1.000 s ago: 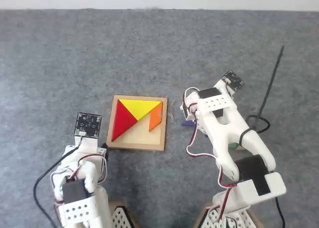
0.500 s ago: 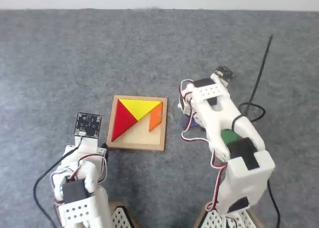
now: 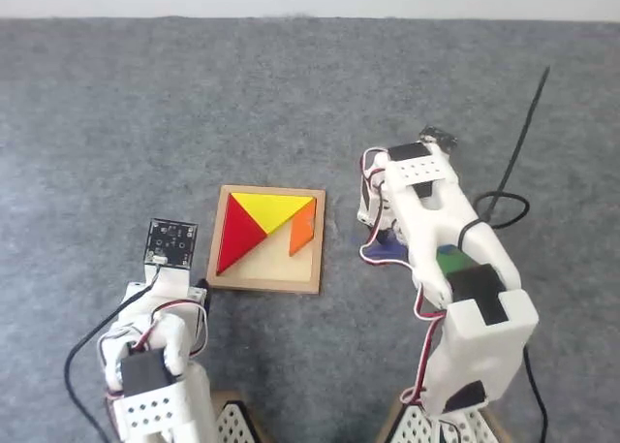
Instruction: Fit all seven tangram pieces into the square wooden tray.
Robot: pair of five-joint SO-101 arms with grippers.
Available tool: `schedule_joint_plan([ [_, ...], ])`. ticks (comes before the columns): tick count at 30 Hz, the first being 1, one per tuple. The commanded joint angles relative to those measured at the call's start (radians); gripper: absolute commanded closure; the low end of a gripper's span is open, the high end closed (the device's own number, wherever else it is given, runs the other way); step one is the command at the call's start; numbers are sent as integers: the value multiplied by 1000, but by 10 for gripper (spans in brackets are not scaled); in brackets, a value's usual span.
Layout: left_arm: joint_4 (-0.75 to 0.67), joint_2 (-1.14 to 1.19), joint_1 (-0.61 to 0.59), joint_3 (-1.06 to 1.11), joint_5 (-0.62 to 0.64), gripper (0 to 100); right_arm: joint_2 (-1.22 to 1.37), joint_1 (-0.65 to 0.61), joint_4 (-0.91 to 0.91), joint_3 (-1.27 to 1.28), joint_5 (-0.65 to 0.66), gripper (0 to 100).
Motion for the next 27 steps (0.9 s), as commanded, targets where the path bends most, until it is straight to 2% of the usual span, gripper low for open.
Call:
schedule_joint_plan([
  [1,6,-14,-6,-8,-6,803,-12,15,15,-51,25,812],
  [10,6,-14,-6,-8,-6,803,-10,16,-4,-41,26,820],
  [15,6,-14,-6,-8,-6,803,-12,16,-8,-43,26,998],
  [17,6,-14,-6,-8,-6,803,-13,16,-2,-43,26,972],
  [27,6,-14,-6,-8,-6,803,-117,18,108,-101,129,991],
])
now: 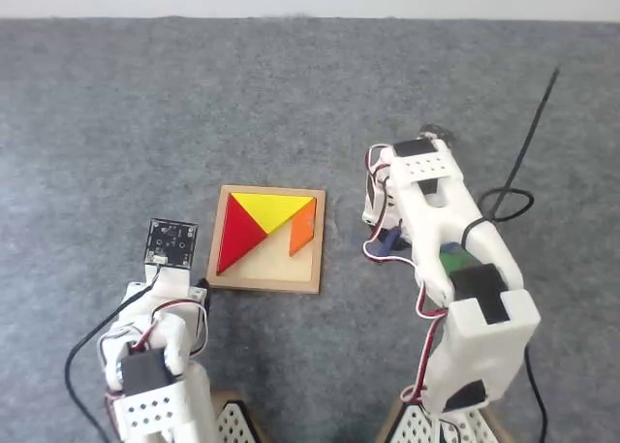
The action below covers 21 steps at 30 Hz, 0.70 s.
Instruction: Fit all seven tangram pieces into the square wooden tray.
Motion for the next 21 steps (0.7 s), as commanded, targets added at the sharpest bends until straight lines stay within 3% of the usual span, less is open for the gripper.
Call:
schedule_joint_plan([
  [1,6,-14,-6,-8,-6,803,-139,-4,65,-75,71,991],
  [6,6,-14,-6,-8,-6,803,-237,-205,79,-81,190,991],
  [9,6,-14,-6,-8,-6,803,-229,-344,-24,-78,261,991],
  [14,6,-14,-6,-8,-6,803,-133,-421,-225,-100,262,991],
  [21,6,-14,-6,-8,-6,803,-39,-490,-329,-101,239,989],
])
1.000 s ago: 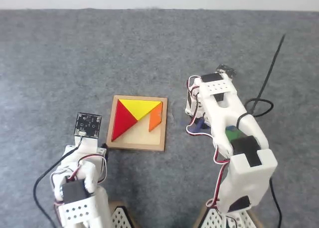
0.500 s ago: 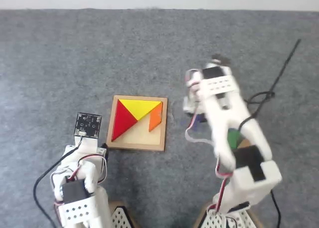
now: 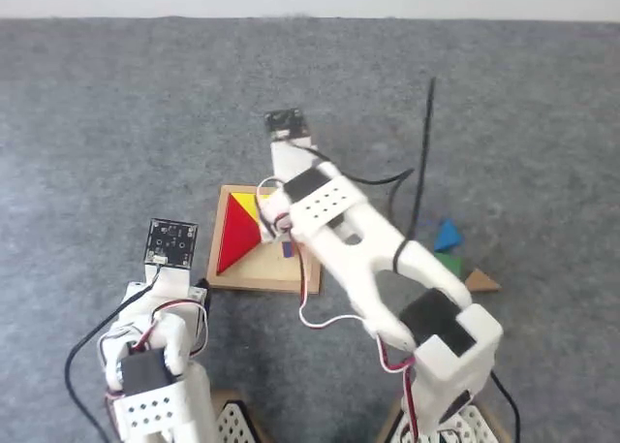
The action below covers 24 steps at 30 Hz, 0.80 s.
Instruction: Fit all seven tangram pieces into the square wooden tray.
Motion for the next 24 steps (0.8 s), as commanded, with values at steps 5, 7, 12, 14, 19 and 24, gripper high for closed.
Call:
schedule_joint_plan([
  [5,6,-14,-6,-8,-6,803,24,-50,-30,-55,-37,987],
  [7,6,-14,-6,-8,-6,803,31,-54,-18,-54,-38,957],
  [12,6,-14,-6,-8,-6,803,31,-53,22,-54,-38,788],
  [14,6,-14,-6,-8,-6,803,22,-51,51,-63,-38,761],
  [19,6,-14,-6,-8,-6,803,-36,-48,140,-81,-38,760],
  [24,6,-14,-6,-8,-6,803,-99,-16,216,-77,-34,760],
])
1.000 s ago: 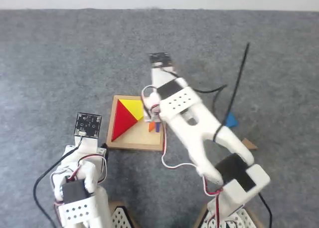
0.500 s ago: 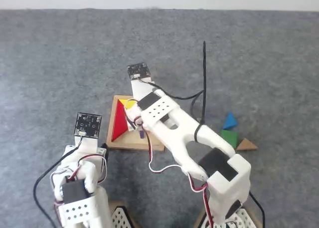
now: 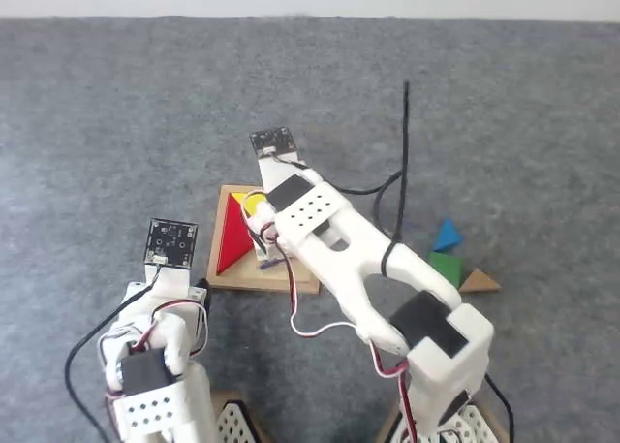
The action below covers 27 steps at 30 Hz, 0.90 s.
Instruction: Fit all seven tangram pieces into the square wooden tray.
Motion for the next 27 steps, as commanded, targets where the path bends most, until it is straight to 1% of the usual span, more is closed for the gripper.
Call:
schedule_joint_plan([
  [1,6,-14,-6,-8,-6,803,-110,44,54,-49,-6,760],
  [5,6,-14,-6,-8,-6,803,-157,104,61,-48,-6,761],
  [8,6,-14,-6,-8,-6,803,-191,110,22,-49,-11,773],
  [10,6,-14,-6,-8,-6,803,-196,71,-25,-44,-8,833],
  [13,6,-14,-6,-8,-6,803,-154,12,-131,-29,-11,975],
  [14,6,-14,-6,-8,-6,803,-133,-2,-171,-18,-12,998],
  [16,6,-14,-6,-8,-6,803,-84,-10,-245,9,-12,964],
  [18,6,-14,-6,-8,-6,803,-39,-12,-282,26,-12,964],
  [21,6,-14,-6,-8,-6,803,-2,-36,-278,32,-12,995],
  [25,6,-14,-6,-8,-6,803,10,-74,-242,34,-15,991],
  [27,6,-14,-6,-8,-6,803,12,-77,-213,34,-43,991],
])
